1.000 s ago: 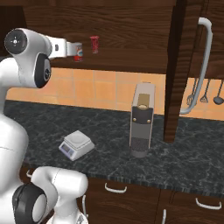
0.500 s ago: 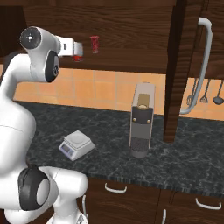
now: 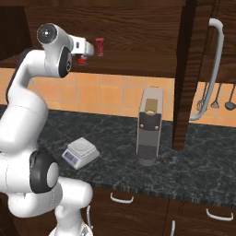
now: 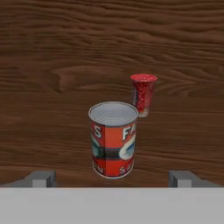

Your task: Pick the canned food and place it on the digital scale for weighing, and close the cabinet.

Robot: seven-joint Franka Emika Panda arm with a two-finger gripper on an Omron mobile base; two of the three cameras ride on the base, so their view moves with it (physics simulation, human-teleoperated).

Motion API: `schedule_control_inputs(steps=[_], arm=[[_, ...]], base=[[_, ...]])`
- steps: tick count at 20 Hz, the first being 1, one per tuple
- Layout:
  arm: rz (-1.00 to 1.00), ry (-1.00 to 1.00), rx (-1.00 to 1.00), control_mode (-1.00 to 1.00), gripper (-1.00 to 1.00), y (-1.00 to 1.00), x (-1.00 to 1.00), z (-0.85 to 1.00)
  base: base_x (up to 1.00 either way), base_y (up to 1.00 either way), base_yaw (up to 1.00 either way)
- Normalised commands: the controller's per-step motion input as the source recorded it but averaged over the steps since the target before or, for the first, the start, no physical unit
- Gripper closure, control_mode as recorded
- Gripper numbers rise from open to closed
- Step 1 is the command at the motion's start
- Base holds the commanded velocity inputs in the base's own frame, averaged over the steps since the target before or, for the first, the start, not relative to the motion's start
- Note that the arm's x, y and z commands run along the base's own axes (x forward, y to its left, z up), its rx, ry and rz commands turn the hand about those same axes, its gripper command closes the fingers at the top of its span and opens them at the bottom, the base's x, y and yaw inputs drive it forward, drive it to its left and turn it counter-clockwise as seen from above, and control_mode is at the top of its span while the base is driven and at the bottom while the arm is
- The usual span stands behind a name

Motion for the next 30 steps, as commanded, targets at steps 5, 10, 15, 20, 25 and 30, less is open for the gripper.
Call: schedule_control_inputs(steps=[5, 10, 15, 20, 25, 30], arm=[[0.0, 0.0, 0.0, -1.0, -1.0, 0.0, 0.43, -0.07], [0.0, 0.0, 0.0, -1.0, -1.0, 0.0, 0.45, -0.22], [0.0, 0.0, 0.0, -1.0, -1.0, 0.0, 0.42, -0.16], [0.0, 0.0, 0.0, -1.0, 1.0, 0.09, 0.23, -0.21], [0.0, -0.01, 0.0, -1.0, 1.0, 0.04, 0.11, -0.06], [0.0, -0.22, 0.07, -1.0, 1.0, -0.02, -0.6, 0.02]], base=[[0.0, 0.0, 0.0], [0.0, 0.0, 0.0], [0.0, 0.0, 0.0], [0.0, 0.0, 0.0], [0.0, 0.0, 0.0], [0.0, 0.0, 0.0]])
